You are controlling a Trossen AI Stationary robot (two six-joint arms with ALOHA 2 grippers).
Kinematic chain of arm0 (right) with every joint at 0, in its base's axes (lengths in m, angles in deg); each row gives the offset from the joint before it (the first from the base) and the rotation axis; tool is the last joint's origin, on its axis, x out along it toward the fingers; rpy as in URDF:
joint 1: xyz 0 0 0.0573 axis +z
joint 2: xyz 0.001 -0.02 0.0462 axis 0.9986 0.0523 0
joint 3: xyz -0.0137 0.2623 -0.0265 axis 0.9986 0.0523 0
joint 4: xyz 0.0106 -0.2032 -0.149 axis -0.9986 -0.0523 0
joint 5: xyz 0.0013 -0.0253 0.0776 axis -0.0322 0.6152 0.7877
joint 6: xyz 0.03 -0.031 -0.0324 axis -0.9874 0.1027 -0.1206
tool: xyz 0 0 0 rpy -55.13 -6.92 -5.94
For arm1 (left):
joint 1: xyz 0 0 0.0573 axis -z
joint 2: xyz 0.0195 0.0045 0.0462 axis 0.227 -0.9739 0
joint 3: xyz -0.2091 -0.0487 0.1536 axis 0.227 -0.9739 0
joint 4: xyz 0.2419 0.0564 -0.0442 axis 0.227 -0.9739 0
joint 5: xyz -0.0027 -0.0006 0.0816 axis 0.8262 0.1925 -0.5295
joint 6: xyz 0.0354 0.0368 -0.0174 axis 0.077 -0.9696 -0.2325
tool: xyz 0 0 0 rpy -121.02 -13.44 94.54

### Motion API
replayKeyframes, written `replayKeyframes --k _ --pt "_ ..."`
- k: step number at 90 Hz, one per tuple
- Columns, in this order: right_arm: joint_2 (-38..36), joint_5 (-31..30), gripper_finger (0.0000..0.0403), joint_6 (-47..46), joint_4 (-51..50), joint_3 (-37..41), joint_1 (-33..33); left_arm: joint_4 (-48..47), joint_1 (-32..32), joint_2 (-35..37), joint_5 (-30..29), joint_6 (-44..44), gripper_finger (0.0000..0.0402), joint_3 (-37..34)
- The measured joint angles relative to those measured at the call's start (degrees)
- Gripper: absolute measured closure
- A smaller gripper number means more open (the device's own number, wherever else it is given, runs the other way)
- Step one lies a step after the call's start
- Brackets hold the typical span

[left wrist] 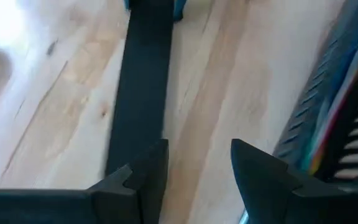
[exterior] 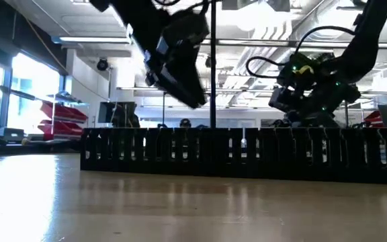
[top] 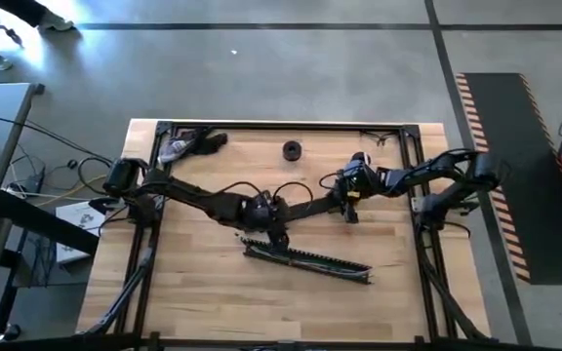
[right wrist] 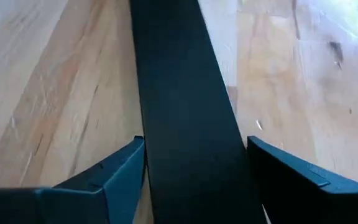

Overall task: Ziptie cables
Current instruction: Close the black cable duct

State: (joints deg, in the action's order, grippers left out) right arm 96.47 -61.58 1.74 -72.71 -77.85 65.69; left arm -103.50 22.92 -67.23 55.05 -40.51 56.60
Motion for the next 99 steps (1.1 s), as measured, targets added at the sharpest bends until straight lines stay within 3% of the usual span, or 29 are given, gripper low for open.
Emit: replayKeyframes --k 10,22,44,60,75,99 --pt "-0.1 -2.0 0.0197 -9.7 0.0 0.1 1.0 0.3 -0.4 0.0 -5.2 0.7 0.0242 -2.9" --pt "-0.1 -4.2 0.0197 -13.0 1.3 0.4 3.6 2.1 -1.8 0.0 -5.4 -2.5 0.0236 -5.2" --pt "-0.1 -6.0 0.0156 -14.4 2.3 0.6 5.8 4.9 -10.5 0.0 4.2 -11.1 0.018 -8.9" --pt "-0.1 -5.6 0.0166 -14.4 2.3 0.6 5.8 15.3 -15.6 0.0 19.0 -23.7 0.0135 -13.1" --pt "-0.2 -5.4 0.0169 -14.5 2.2 0.6 5.8 20.0 -16.8 0.0 19.0 -29.6 0.0128 -17.3" --pt "-0.2 -5.1 0.0168 -14.5 2.4 0.7 5.8 41.0 -17.7 1.0 18.6 -30.2 0.0127 -24.1"
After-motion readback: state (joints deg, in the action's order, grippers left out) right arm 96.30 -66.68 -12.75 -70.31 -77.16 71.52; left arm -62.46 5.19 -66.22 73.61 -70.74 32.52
